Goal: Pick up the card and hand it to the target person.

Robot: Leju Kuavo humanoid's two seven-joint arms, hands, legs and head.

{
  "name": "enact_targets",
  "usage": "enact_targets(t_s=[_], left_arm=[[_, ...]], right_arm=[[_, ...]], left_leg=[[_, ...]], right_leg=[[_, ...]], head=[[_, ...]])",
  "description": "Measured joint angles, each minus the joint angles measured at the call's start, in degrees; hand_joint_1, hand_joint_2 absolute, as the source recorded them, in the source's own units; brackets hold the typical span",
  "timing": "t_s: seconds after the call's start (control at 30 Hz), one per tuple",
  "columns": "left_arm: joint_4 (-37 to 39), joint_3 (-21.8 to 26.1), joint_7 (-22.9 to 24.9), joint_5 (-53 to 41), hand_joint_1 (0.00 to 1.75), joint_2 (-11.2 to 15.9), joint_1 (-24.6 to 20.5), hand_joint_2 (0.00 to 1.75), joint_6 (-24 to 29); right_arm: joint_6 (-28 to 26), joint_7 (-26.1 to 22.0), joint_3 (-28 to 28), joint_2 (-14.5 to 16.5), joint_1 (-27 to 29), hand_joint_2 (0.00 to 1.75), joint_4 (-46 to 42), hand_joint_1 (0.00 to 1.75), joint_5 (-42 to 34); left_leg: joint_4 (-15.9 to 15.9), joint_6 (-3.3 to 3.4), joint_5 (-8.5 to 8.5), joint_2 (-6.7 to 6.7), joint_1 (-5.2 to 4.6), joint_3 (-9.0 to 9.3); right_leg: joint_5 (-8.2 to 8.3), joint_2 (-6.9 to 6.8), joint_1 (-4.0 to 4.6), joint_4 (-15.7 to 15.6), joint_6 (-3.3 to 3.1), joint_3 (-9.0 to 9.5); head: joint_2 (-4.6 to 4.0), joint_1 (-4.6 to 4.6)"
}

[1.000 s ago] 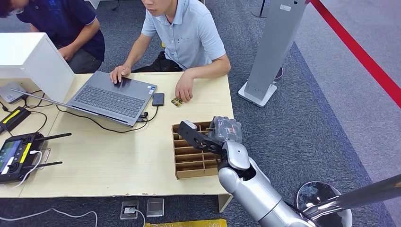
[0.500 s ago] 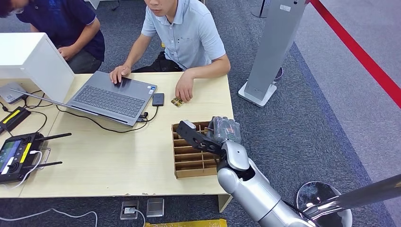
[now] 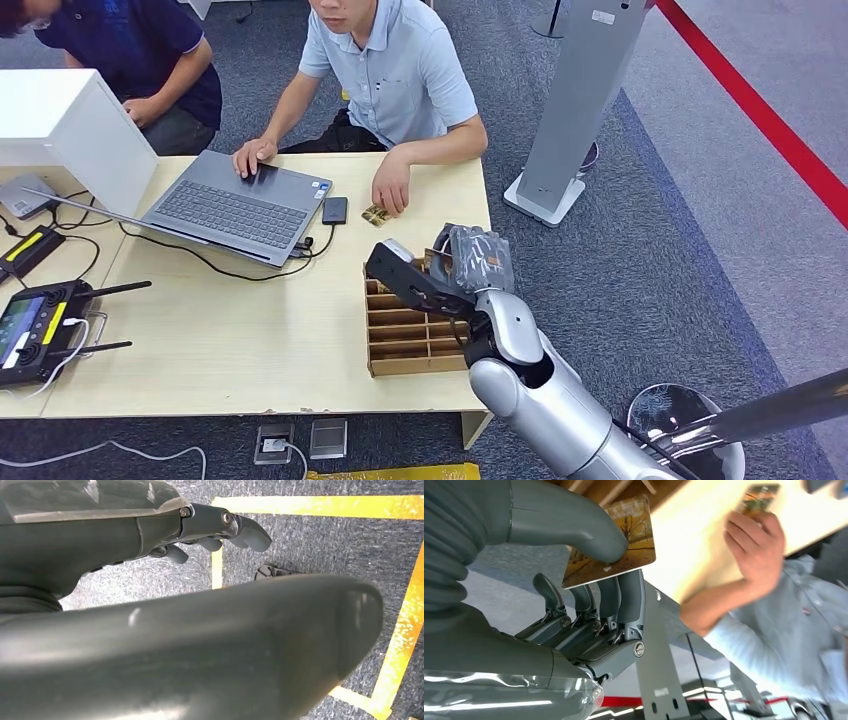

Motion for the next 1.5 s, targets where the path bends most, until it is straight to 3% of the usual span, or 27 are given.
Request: enact_targets(t_s=[0.27,0.43,0.53,0.67,0.73,0.93,1.13,1.27,1.5], left_arm=[[0.0,0.04,-0.42,0.3,0.0,-0.02,0.12,0.0,0.04],[0.0,0.01,-0.68,-0.59,0.0,-0.02,-0.01,0.0,-0.38],[0.0,-0.02,-1.01,-1.49,0.0,-0.02,-0.23,0.0,-0.92],[0.0,-0.23,-1.92,-2.82,0.0,-0.02,-0.47,0.0,-1.9],[0.0,-0.41,-2.12,-2.96,0.0,-0.02,-0.51,0.0,-2.11],[0.0,-0.56,-2.28,-2.9,0.0,0.07,-0.5,0.0,-2.23],[0.0,-0.64,-1.85,-2.73,0.0,0.1,-0.46,0.0,-2.5],[0.0,-0.97,-1.69,-2.52,0.0,0.12,-0.4,0.0,-2.64],[0.0,-1.71,-1.3,-2.21,0.0,0.27,-0.4,0.0,-2.9]], right_arm=[[0.24,-0.39,2.2,-3.48,-1.72,1.75,-10.0,1.43,-0.83],[1.88,-4.97,4.93,-3.46,-6.99,1.75,-8.5,1.43,-6.08],[0.92,-10.07,6.74,-2.0,-12.31,1.75,-2.36,1.43,-9.33],[-1.79,-20.0,9.38,1.91,-21.17,1.75,13.11,1.43,-13.86],[-1.85,-22.7,10.35,3.53,-24.08,1.75,19.39,1.43,-15.53],[-2.86,-25.03,12.68,7.3,-29.49,1.75,33.47,1.43,-15.81],[-4.32,-25.12,14.69,9.55,-31.52,1.75,42.0,1.43,-14.81],[-4.64,-25.01,15.52,10.14,-31.94,1.75,45.78,0.0,-15.28],[-5.43,-25.69,16.86,10.98,-32.89,1.75,51.03,0.0,-15.39]], left_leg=[[0.0,0.0,0.0,0.0,0.0,-0.01],[0.0,-0.01,0.01,0.0,0.0,-0.04],[0.0,-0.03,0.06,-0.02,0.01,-0.06],[0.0,-0.05,0.1,-0.12,0.01,-0.1],[0.0,-0.05,0.11,-0.15,0.01,-0.11],[0.0,-0.05,0.11,-0.16,0.01,-0.15],[0.0,-0.05,0.11,-0.16,0.01,-0.12],[0.0,-0.05,0.11,-0.15,0.01,-0.11],[0.0,-0.05,0.11,-0.15,0.01,-0.13]], right_leg=[[0.0,0.03,0.0,0.0,0.0,0.0],[0.01,0.03,0.0,0.04,-0.01,0.01],[0.02,-0.02,0.0,0.07,-0.02,0.01],[0.03,-0.13,0.01,0.11,-0.03,0.0],[0.02,-0.17,0.01,0.11,-0.03,-0.01],[0.02,-0.18,0.0,0.1,-0.03,-0.06],[0.02,-0.18,0.0,0.09,-0.03,-0.06],[0.02,-0.18,0.0,0.09,-0.03,-0.06],[0.03,-0.15,0.0,0.09,-0.03,-0.1]], head=[[0.0,-0.01],[0.0,-0.02],[0.0,-0.03],[0.0,-0.03],[0.0,-0.05],[0.0,-0.01],[0.0,-0.01],[0.0,-0.01],[0.0,-0.01]])
